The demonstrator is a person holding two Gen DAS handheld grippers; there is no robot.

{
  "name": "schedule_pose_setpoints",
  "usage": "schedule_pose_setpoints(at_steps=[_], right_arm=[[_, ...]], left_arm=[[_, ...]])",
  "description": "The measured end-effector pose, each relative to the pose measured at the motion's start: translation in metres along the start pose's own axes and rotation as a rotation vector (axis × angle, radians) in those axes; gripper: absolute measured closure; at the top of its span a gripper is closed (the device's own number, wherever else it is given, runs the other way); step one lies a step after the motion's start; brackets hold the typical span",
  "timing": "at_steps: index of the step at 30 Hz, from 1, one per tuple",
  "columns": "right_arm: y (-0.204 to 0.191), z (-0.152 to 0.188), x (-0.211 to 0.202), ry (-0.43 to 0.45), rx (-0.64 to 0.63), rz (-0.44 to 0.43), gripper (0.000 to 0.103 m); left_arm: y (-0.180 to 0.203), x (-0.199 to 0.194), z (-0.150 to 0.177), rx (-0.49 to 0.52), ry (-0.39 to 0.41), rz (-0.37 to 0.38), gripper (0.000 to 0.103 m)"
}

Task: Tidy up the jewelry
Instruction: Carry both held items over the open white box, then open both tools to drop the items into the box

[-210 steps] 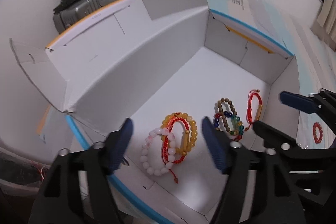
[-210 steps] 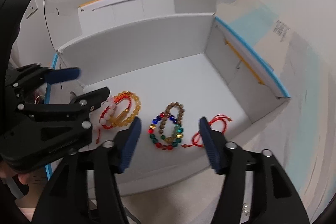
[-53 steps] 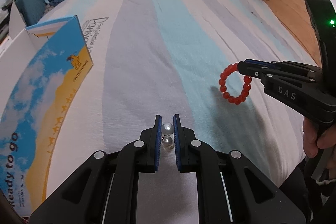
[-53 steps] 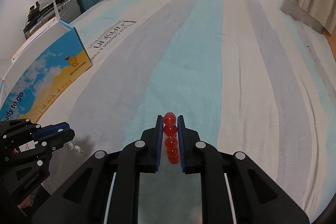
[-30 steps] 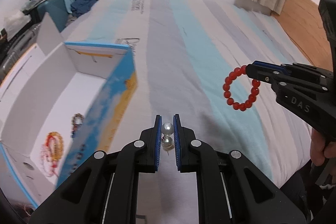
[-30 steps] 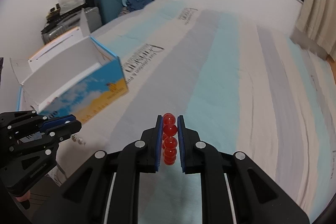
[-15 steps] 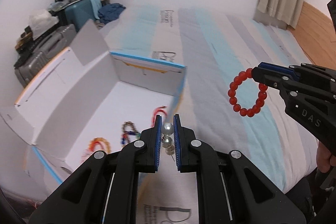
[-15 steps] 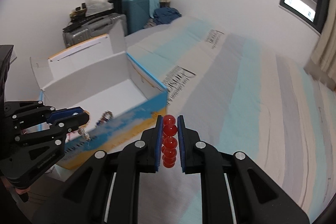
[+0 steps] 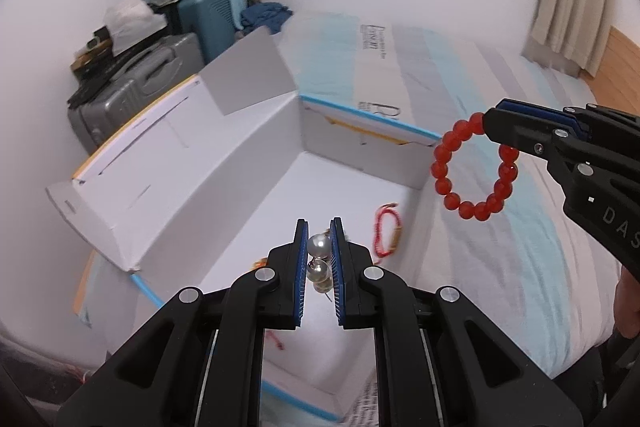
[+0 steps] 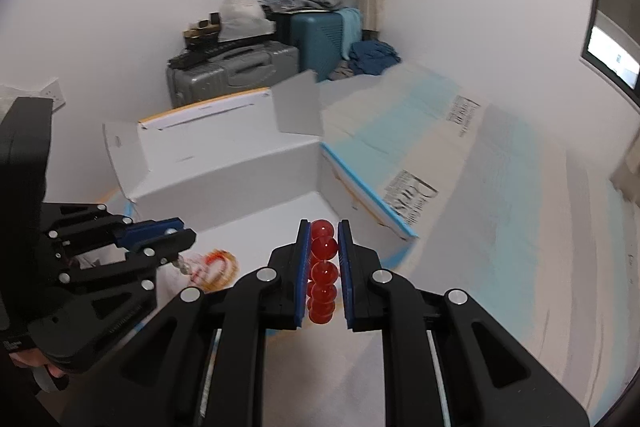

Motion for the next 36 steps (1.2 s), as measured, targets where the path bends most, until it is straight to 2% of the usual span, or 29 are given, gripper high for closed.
schedule_pose_setpoints(at_steps=[7,11,20,28,34,35,36], right_arm=[[-0.035,-0.009,0.041,-0.066,-0.041,-0.053,0.090],[-0.044,-0.006,0.067,-0.118,-0.065,-0.066,0.090],[-0.052,0.009,0.117,-0.221,-0.086,-0.082,0.090],[-0.055,0.017,0.146,-0.291,-0.096,-0.087,0.090],[-0.057,0.017,0.148,-0.281,-0.089,-0.082,0.090],[-0.056,0.016,0.146,-0.274,-0.087,-0.084,0.088],[-0.055,0.016,0.143,-0.266,-0.083,-0.083,0.080]], left_arm=[[-0.033,0.021,0.004,-0.038,-0.050,-0.011,0.093],[-0.044,0.045,0.007,-0.063,-0.108,0.029,0.093],[-0.053,0.089,0.016,-0.064,-0.200,0.020,0.093],[-0.054,0.119,0.025,-0.042,-0.296,0.006,0.093],[-0.054,0.120,0.025,-0.034,-0.271,0.003,0.090],[-0.054,0.119,0.024,-0.041,-0.256,0.001,0.090],[-0.055,0.117,0.023,-0.045,-0.247,0.006,0.089]])
Point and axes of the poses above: each gripper's, at about its wrist camera, not at the fingertips, and x roughly the way its jaws point, y to its right, z to its underside, the point moved 4 cm from there along x, roughly the way its jaws point, and after that the axes turned 11 degrees about -y, right-handed, at the moved point
